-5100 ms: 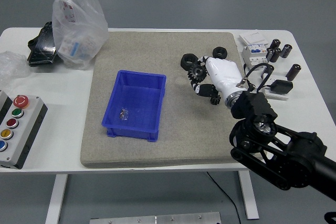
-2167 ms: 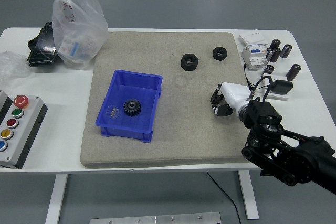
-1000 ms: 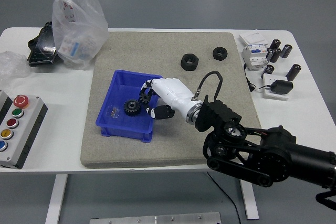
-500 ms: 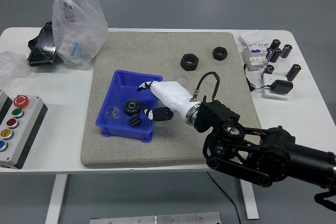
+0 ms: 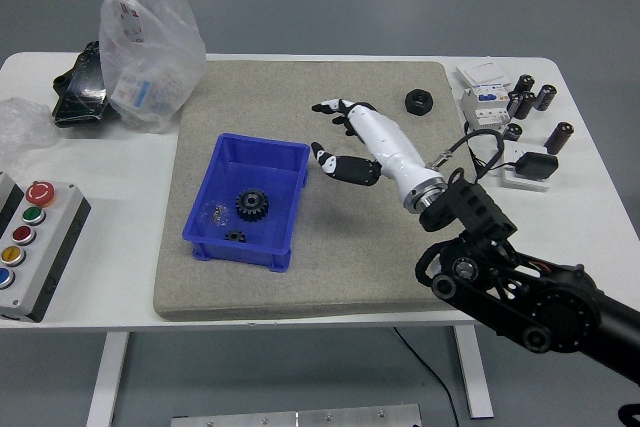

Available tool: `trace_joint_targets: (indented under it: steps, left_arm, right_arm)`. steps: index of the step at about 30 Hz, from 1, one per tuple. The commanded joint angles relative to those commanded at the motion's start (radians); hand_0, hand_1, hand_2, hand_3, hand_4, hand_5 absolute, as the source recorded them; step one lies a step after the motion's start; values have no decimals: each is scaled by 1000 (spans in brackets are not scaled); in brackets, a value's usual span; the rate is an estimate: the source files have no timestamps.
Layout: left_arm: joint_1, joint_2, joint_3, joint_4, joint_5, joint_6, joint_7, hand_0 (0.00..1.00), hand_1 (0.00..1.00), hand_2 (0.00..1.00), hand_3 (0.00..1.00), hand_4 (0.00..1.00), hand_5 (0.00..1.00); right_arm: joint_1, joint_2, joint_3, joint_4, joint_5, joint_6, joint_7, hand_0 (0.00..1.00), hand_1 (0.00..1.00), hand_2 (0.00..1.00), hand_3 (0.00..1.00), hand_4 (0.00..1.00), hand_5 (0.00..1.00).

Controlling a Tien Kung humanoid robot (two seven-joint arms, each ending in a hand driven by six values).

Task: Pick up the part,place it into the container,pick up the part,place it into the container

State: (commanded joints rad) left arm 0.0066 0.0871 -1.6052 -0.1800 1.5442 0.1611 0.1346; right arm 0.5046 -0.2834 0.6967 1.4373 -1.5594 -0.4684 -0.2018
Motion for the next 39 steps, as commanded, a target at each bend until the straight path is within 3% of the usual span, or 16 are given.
trace_joint_targets:
  steps: [4, 8, 9, 13, 18, 25, 39]
  left_arm:
    - [2, 0, -6, 0, 4, 2, -2, 627, 561, 554, 611, 678, 267]
    - [4, -2, -7, 0, 6, 3, -4, 627, 561, 554, 611, 678, 267]
    - [4, -2, -7, 0, 6, 4, -5, 627, 561, 554, 612, 678, 266]
    - [3, -1, -7, 0, 10, 4, -6, 627, 561, 554, 612, 678, 266]
    - [-4, 2, 0, 0, 10, 1, -11, 627, 562, 554, 612, 677, 267]
    - [-8, 12, 2, 0, 19, 0, -11, 627, 562, 554, 612, 676, 264]
    - [-5, 35, -9, 0, 36, -7, -10, 627, 562, 555, 612, 680, 266]
  right_arm:
    - [-102, 11, 140, -50, 151, -26, 150, 578, 703, 732, 714, 623, 239]
    - [-203, 17, 272, -75, 313, 5, 309, 578, 703, 732, 714, 623, 239]
    - [-227, 15, 299, -82, 355, 18, 348, 578, 699, 721, 710, 670, 266]
    - [-299, 16, 373, -102, 508, 53, 471, 578, 699, 721, 710, 670, 266]
    - [-327, 30, 402, -96, 668, 62, 580, 580, 694, 717, 708, 684, 276]
    - [-361, 24, 459, -74, 798, 59, 618, 579, 694, 716, 705, 685, 285]
    - [-396, 33, 516, -57, 777, 47, 611, 583, 688, 711, 701, 685, 283]
